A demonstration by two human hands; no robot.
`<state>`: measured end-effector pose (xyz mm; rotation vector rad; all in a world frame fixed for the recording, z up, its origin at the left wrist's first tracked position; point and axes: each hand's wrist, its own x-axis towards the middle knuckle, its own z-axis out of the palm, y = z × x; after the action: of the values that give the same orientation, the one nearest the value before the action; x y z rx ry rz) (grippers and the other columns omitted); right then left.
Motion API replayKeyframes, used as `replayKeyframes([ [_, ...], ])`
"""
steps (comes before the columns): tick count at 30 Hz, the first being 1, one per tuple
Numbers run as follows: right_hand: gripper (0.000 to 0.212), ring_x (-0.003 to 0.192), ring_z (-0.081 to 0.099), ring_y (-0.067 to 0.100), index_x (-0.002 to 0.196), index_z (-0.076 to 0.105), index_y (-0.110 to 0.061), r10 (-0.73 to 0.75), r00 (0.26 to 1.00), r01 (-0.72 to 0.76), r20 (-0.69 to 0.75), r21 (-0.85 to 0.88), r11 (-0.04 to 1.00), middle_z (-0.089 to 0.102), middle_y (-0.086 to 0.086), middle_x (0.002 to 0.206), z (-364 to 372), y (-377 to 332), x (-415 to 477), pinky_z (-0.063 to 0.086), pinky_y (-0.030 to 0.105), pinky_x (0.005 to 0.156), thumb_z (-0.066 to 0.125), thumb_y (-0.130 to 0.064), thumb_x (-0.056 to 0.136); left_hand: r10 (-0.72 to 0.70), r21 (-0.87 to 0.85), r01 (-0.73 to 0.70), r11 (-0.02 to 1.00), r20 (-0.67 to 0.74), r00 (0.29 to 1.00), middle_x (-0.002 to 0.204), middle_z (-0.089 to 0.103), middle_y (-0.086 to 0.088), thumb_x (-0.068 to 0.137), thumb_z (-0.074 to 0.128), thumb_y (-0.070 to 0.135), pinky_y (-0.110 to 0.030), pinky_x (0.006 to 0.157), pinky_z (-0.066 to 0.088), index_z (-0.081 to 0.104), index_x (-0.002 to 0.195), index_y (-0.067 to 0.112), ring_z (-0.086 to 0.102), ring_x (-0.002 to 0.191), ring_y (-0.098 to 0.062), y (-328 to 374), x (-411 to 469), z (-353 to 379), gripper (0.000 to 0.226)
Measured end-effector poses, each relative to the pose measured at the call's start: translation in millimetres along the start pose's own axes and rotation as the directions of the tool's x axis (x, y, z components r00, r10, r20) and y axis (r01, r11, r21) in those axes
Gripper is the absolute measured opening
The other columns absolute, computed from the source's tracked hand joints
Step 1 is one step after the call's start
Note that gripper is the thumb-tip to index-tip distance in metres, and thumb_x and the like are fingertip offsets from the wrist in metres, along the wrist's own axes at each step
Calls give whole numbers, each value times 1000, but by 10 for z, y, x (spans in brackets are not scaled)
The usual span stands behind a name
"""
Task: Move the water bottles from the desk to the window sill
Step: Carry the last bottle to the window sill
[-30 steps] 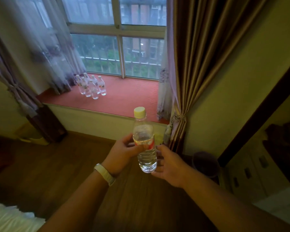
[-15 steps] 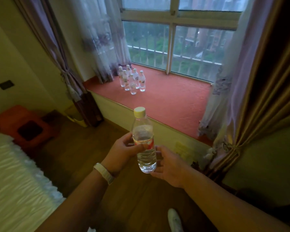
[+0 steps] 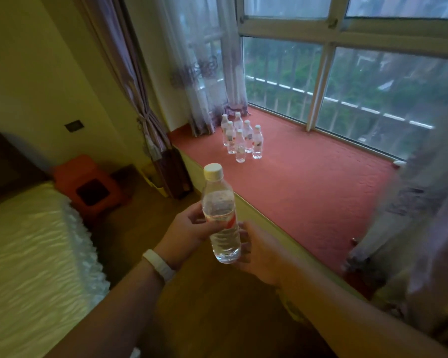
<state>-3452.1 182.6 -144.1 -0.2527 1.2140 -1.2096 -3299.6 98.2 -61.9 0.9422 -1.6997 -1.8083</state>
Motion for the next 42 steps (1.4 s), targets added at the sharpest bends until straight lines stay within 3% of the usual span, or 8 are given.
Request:
replayKeyframes([
  [6,33,95,71,29,111,69,-21,45,997,-41,58,-66,997,72,15,108,258,-273,642,57,39,75,58,-45,90,-22,40,26,999,-95,995,117,72,-4,64,83,30,-53,98,51,67,120,22,67,110,-25,-14,442,-433,59],
  [12,41,95,73,30,117,65,-19,61,997,-58,41,-61,996,73,17,109,480,-436,1463,57,42,82,63,-45,85,-37,24,39,999,-64,997,117,72,-2,68,84,29,-54,96,51,68,120,25,67,111,-24,-212,1127,-1021,54],
  [16,44,93,74,29,118,62,-16,50,999,-50,-5,-44,998,76,14,99,764,-687,2106,57,42,81,64,-43,84,-20,-17,19,1000,-30,999,114,73,-2,63,87,31,-45,93,54,70,115,29,66,111,-26,-242,1765,-1538,54],
  [22,39,100,72,30,115,64,-18,-6,998,1,-58,-76,997,71,14,113,1368,-1300,2952,52,47,97,61,-45,86,3,-28,-3,1000,-9,1000,113,74,-1,64,85,27,-37,85,56,70,115,27,68,108,-19,21,2663,-2319,53],
  [26,43,105,67,34,118,62,-13,-27,997,21,-77,-74,997,68,17,114,1538,-1646,3364,47,50,103,62,-41,85,-8,-57,7,998,-17,1000,111,74,1,67,85,24,-29,80,53,70,113,26,68,106,-13,131,3087,-2549,49],
  [29,45,107,66,35,120,60,-11,-22,997,17,-69,-71,997,66,20,118,1613,-1843,3671,46,51,103,60,-39,85,-5,-66,4,998,-25,1000,112,74,1,76,81,11,-27,79,52,69,114,25,68,107,-14,172,3389,-2706,42],
  [34,51,108,66,35,121,61,-12,-26,998,25,-54,-17,1000,66,19,120,1538,-2089,4269,48,50,101,63,-41,80,-18,-33,18,999,19,1000,110,74,4,77,79,11,-17,70,54,70,110,32,68,104,-10,211,4039,-2879,40],
  [42,49,107,67,32,118,63,-15,10,998,-5,-63,82,997,69,15,117,1243,-2646,5588,49,49,101,62,-41,77,-50,65,49,997,18,999,115,73,-4,73,81,7,-37,94,54,64,123,19,66,111,-21,125,5491,-2955,54],
])
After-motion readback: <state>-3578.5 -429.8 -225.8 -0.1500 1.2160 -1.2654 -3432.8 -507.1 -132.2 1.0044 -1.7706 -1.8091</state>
